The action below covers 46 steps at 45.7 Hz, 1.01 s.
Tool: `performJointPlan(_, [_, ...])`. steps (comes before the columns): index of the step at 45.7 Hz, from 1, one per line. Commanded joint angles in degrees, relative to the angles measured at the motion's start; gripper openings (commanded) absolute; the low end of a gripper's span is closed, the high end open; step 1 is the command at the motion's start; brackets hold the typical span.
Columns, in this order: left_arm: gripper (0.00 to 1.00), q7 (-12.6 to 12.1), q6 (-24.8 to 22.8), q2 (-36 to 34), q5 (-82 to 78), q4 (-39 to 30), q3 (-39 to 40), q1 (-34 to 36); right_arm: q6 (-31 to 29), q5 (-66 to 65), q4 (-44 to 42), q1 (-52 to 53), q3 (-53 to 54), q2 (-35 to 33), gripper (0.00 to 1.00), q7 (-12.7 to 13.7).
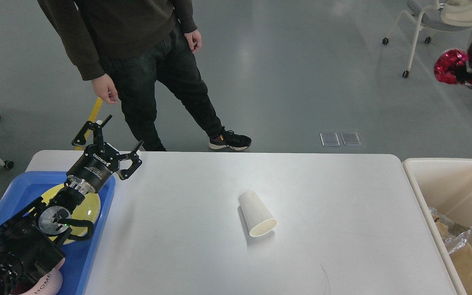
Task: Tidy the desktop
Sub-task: 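Lift the red dumbbell toy and drop it into the white bin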
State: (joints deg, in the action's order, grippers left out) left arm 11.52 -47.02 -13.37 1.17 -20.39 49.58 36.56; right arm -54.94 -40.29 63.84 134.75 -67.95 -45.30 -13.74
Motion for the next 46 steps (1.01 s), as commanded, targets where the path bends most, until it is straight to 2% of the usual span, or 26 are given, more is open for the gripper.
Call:
performJointPlan(1, [1.00, 0.00, 0.00, 0.01, -0.03, 0.00, -0.01, 0.00, 7.72, -2.34, -7.40, -15.63, -0.16, -2.43, 0.00, 0.03])
performJointPlan(8, [1.00, 0.00, 0.00, 0.01, -0.03, 0.00, -0.01, 0.00, 20.21, -0.67, -21.29, -37.60, 2.29, -2.52, 0.00, -0.15])
performJointPlan(16, [1.00, 0.00, 0.00, 0.01, 0.06, -0.09, -0.01, 0.00, 34.27, 9.78, -35.35, -66.77, 8.62, 0.81, 0.00, -0.15])
performJointPlan(23, [1.00, 0.00, 0.00, 0.01, -0.03, 0.00, -0.01, 0.00, 38.77, 16.38, -53.45, -86.74, 12.40, 9.25, 0.00, -0.06])
performJointPlan(27, [1.00, 0.00, 0.00, 0.01, -0.03, 0.00, -0.01, 0.00, 40.44, 18.49, -57.60, -92.64, 13.20, 11.80, 0.00, 0.11])
performJointPlan(33, [1.00, 0.00, 0.00, 0.01, -0.03, 0.00, -0.01, 0.00, 45.71, 18.76, -58.22, -95.72, 13.28, 12.42, 0.01, 1.60])
performJointPlan(34, [1.00, 0.00, 0.00, 0.01, -0.03, 0.00, -0.01, 0.00, 47.11, 18.85, -58.22, -96.42, 13.63, 12.60, 0.32, 1.96])
performJointPlan(35, [1.00, 0.00, 0.00, 0.01, -0.03, 0.00, -0.01, 0.00, 47.30, 18.85, -58.22, -96.60, 13.72, 12.60, 0.58, 2.05])
performJointPlan(36, [1.00, 0.00, 0.00, 0.01, -0.03, 0.00, -0.01, 0.00, 47.82, 18.85, -58.13, -96.61, 13.90, 12.69, 0.89, 2.05])
performJointPlan(37, [1.00, 0.00, 0.00, 0.01, -0.03, 0.00, -0.01, 0.00, 48.00, 19.02, -58.13, -96.69, 14.07, 12.69, 1.00, 2.05])
performJointPlan(46, [1.00, 0.00, 0.00, 0.01, 0.06, 0.00, -0.01, 0.00, 48.00, 19.99, -57.96, -97.05, 14.43, 13.04, 1.00, 2.05])
